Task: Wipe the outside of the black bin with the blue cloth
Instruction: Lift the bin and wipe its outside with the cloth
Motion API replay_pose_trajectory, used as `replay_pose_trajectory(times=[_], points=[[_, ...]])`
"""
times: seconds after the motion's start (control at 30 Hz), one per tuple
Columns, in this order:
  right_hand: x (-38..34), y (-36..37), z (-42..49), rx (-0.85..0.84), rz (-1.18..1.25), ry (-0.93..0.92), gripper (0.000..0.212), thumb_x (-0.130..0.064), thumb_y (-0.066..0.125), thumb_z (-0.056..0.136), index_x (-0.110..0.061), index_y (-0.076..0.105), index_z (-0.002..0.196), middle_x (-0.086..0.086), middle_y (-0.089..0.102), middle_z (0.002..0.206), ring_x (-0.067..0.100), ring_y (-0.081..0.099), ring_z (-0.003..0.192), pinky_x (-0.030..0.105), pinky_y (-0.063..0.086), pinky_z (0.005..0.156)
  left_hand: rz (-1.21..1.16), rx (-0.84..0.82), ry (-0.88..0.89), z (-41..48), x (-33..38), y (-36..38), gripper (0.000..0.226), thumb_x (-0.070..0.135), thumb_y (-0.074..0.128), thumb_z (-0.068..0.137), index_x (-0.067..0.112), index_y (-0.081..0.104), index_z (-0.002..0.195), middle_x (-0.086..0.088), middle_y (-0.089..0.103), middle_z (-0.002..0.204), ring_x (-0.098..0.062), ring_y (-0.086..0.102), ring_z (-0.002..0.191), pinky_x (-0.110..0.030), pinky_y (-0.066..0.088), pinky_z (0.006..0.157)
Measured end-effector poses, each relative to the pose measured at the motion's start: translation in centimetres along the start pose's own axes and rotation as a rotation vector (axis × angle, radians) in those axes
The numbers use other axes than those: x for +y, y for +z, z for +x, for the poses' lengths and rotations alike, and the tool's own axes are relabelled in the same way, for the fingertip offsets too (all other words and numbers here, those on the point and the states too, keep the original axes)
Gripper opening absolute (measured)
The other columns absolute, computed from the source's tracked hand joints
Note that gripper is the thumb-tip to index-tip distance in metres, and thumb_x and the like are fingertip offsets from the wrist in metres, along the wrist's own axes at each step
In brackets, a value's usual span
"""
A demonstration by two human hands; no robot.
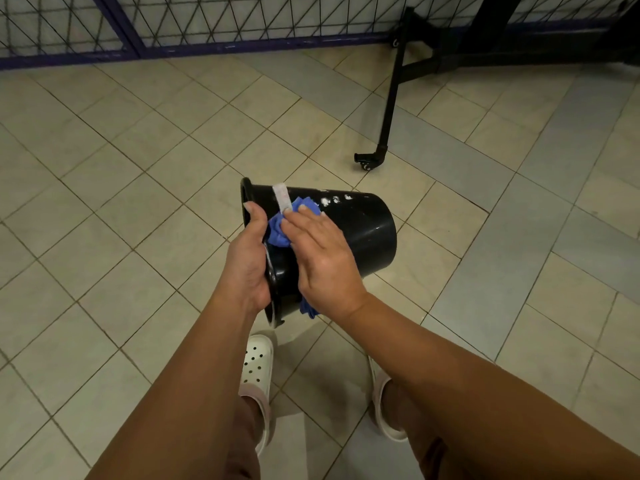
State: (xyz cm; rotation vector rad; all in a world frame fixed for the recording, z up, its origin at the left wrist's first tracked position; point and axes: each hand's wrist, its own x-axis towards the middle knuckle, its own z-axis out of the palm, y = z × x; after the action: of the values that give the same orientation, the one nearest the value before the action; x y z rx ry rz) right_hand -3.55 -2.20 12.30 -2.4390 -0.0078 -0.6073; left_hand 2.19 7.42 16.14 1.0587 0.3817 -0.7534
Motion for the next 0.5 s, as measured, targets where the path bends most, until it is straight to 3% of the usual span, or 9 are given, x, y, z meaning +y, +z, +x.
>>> replay_pose_trajectory(times=[0.17, 0.33, 0.43, 0.5], points=[[-0.8, -0.3, 0.8, -0.096, 0.007, -0.064, 0.038, -0.010, 0.046, 0.086, -0.001, 0.059, 0.121, 0.014, 0.058, 0.129, 0.026, 0.047, 0.128, 0.042, 0.030, 0.112, 0.030, 0.043, 0.032, -0.2, 0.0, -0.3, 0.073, 0.065, 0.048, 0.086, 0.008, 0.062, 0.130, -0.016, 0.070, 0.122, -0.029, 0.069, 0.112, -0.044, 0.050, 0.102], [0.7, -0.8, 2.2, -0.126, -0.024, 0.102, 0.040, -0.008, 0.048, 0.089, -0.004, 0.054, 0.128, 0.012, 0.054, 0.134, 0.024, 0.041, 0.132, 0.041, 0.026, 0.115, 0.090, -0.001, 0.065, -0.7, -0.1, 0.0, 0.059, 0.056, 0.042, 0.095, 0.014, 0.060, 0.132, -0.015, 0.070, 0.122, -0.032, 0.067, 0.113, -0.049, 0.052, 0.097], [1.1, -0.7, 1.4, -0.018, -0.025, 0.246, 0.041, -0.016, 0.038, 0.089, -0.002, 0.058, 0.122, 0.014, 0.058, 0.127, 0.027, 0.049, 0.125, 0.047, 0.037, 0.107, 0.149, 0.048, 0.091, -0.8, 0.2, 0.0, 0.056, 0.057, 0.041, 0.097, 0.013, 0.064, 0.124, -0.013, 0.074, 0.111, -0.032, 0.072, 0.103, -0.047, 0.057, 0.085], [0.7, -0.4, 0.7, 0.056, -0.014, 0.214, 0.039, -0.013, 0.041, 0.086, 0.000, 0.061, 0.117, 0.016, 0.061, 0.121, 0.028, 0.053, 0.118, 0.049, 0.042, 0.101, 0.142, 0.048, 0.069, -0.7, 0.3, -0.1, 0.058, 0.059, 0.039, 0.097, 0.011, 0.065, 0.120, -0.014, 0.076, 0.106, -0.031, 0.074, 0.097, -0.044, 0.060, 0.078]])
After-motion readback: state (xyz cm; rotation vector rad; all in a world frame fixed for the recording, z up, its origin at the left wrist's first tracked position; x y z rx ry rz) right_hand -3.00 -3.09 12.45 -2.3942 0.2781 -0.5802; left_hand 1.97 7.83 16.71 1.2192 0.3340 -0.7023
